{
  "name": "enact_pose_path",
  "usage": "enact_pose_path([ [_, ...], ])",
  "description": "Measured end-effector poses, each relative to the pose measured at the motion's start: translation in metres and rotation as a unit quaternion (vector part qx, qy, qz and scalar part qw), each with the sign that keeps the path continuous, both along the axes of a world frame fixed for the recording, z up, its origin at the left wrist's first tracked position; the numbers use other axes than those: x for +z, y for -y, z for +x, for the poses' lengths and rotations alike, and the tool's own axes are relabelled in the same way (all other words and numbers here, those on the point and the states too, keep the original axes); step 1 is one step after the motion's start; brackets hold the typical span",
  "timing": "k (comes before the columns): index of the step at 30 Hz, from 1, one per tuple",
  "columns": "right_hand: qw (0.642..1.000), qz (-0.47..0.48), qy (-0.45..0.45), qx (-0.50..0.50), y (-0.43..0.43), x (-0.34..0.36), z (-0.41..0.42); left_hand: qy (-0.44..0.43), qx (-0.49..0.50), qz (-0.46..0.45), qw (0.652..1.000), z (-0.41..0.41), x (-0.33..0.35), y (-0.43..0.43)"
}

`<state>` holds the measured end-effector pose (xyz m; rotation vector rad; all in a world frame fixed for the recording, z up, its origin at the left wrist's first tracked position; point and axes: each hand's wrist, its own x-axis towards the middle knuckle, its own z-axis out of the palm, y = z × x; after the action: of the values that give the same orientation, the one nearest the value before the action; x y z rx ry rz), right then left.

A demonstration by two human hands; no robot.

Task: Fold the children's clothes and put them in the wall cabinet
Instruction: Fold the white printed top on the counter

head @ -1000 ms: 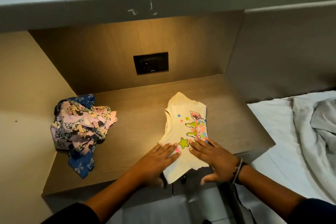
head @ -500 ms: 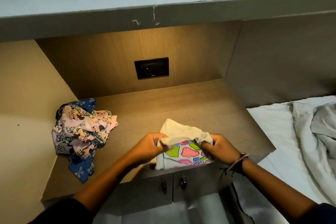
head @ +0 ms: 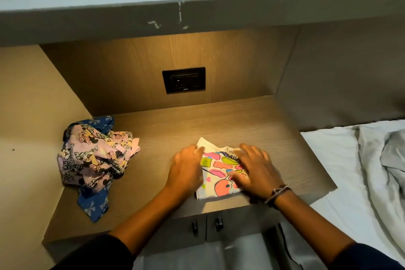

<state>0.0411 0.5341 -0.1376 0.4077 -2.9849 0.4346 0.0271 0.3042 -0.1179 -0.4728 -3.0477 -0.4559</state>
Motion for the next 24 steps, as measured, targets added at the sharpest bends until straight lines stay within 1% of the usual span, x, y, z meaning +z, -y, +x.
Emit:
enact_pose_path([
  [1,0.996,0.029,0.01,0.079,-0.005,-0.002,0.007,-0.009,-0.088,-0.018,0.996,0.007,-0.004,0.001],
  [2,0.986,0.067,0.039,0.148,-0.008,-0.004,0.014,0.005,-0.169,-0.038,0.985,0.011,-0.01,0.004],
  [3,0.972,0.106,0.081,0.193,-0.011,-0.007,0.019,0.044,-0.224,-0.058,0.972,0.014,-0.016,0.009],
  [4,0.961,0.135,0.119,0.211,-0.014,-0.011,0.024,0.095,-0.249,-0.072,0.961,0.017,-0.024,0.015],
  [5,0.955,0.155,0.136,0.212,-0.014,-0.016,0.027,0.136,-0.254,-0.077,0.954,0.018,-0.031,0.021],
  [6,0.954,0.166,0.137,0.209,-0.014,-0.018,0.028,0.155,-0.253,-0.078,0.952,0.019,-0.038,0.026],
  [7,0.954,0.174,0.129,0.209,-0.012,-0.018,0.03,0.155,-0.252,-0.076,0.952,0.02,-0.043,0.029],
  [8,0.954,0.181,0.113,0.211,-0.01,-0.017,0.031,0.15,-0.253,-0.076,0.953,0.021,-0.046,0.031],
  [11,0.953,0.186,0.024,0.238,-0.006,-0.01,0.041,0.122,-0.261,-0.09,0.953,0.028,-0.054,0.034],
  [12,0.954,0.17,-0.012,0.248,-0.005,-0.01,0.046,0.107,-0.263,-0.094,0.954,0.032,-0.055,0.035],
  [14,0.956,0.124,-0.044,0.26,-0.005,-0.007,0.054,0.062,-0.269,-0.078,0.958,0.039,-0.054,0.038],
  [16,0.969,0.043,-0.013,0.243,-0.004,-0.001,0.059,0.023,-0.285,-0.034,0.958,0.047,-0.048,0.039],
  [17,0.975,-0.003,0.019,0.223,-0.004,0.001,0.059,0.027,-0.281,0.005,0.959,0.049,-0.044,0.039],
  [18,0.976,-0.046,0.055,0.205,-0.003,0.003,0.06,0.049,-0.256,0.062,0.963,0.052,-0.039,0.038],
  [19,0.974,-0.093,0.092,0.184,-0.002,0.006,0.06,0.089,-0.208,0.137,0.964,0.055,-0.034,0.037],
  [20,0.968,-0.141,0.13,0.16,0.001,0.009,0.06,0.147,-0.147,0.22,0.953,0.057,-0.029,0.037],
  [21,0.961,-0.181,0.161,0.136,0.004,0.013,0.058,0.205,-0.089,0.3,0.928,0.057,-0.023,0.037],
  [22,0.955,-0.209,0.175,0.113,0.007,0.017,0.054,0.254,-0.04,0.356,0.898,0.055,-0.019,0.038],
  [23,0.953,-0.23,0.176,0.09,0.012,0.019,0.048,0.282,-0.006,0.377,0.882,0.051,-0.015,0.039],
  [24,0.949,-0.251,0.177,0.07,0.016,0.02,0.041,0.294,0.012,0.378,0.878,0.045,-0.013,0.041],
])
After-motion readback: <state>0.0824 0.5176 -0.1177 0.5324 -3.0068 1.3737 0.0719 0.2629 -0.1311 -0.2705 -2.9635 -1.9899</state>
